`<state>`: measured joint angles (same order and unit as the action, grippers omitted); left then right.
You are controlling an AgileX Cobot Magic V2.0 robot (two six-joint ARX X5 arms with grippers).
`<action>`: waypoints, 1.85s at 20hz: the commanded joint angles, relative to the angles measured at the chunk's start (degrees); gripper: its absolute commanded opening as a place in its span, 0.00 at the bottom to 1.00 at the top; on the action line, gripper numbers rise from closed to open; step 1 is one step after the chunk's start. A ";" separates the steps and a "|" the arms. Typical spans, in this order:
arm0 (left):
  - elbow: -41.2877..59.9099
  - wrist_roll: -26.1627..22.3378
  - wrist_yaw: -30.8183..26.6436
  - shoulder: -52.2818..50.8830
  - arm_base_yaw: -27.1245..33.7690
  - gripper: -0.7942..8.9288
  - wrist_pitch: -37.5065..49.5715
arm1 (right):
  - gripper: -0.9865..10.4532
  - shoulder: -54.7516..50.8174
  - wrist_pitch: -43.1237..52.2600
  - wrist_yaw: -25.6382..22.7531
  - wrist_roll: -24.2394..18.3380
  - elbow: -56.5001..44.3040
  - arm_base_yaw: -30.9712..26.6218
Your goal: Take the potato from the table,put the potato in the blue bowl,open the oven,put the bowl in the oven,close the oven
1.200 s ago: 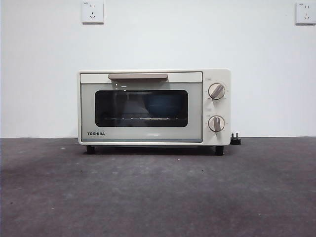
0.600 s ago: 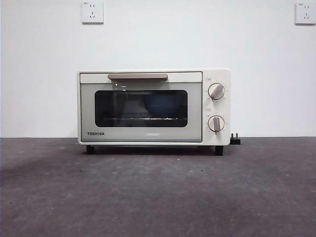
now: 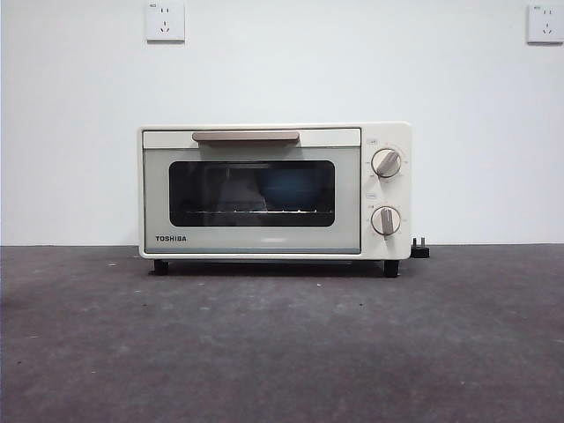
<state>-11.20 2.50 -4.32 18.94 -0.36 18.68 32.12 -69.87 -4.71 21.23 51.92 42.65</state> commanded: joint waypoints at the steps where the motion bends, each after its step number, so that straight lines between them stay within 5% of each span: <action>1: 5.44 2.38 0.24 -5.44 0.85 0.08 -3.43 | 0.08 -0.02 0.15 -0.26 0.02 -0.44 -0.02; 9: 10.75 1.29 1.60 -18.03 0.87 0.08 -28.68 | 0.08 -0.04 -0.11 -0.28 0.02 -0.44 0.00; 13: 10.75 -1.03 2.16 -18.71 0.92 0.08 -28.48 | 0.08 -0.04 -0.50 -1.81 0.00 -0.44 0.02; 17: 10.75 -9.11 2.21 -18.71 0.94 0.08 -28.48 | 0.08 -0.02 -0.74 -3.39 0.02 -0.44 0.02; 21: 10.75 -5.66 4.70 -18.71 0.92 0.08 -28.59 | 0.08 -0.04 -0.76 -4.81 0.00 -0.44 0.02; 37: 10.75 -5.25 4.72 -17.90 0.92 0.08 -28.15 | 0.08 -0.04 -0.74 -5.40 0.00 -0.44 0.04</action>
<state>-0.97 -3.33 0.21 1.02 0.34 -10.02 32.12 -70.78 -10.04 21.21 51.92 42.68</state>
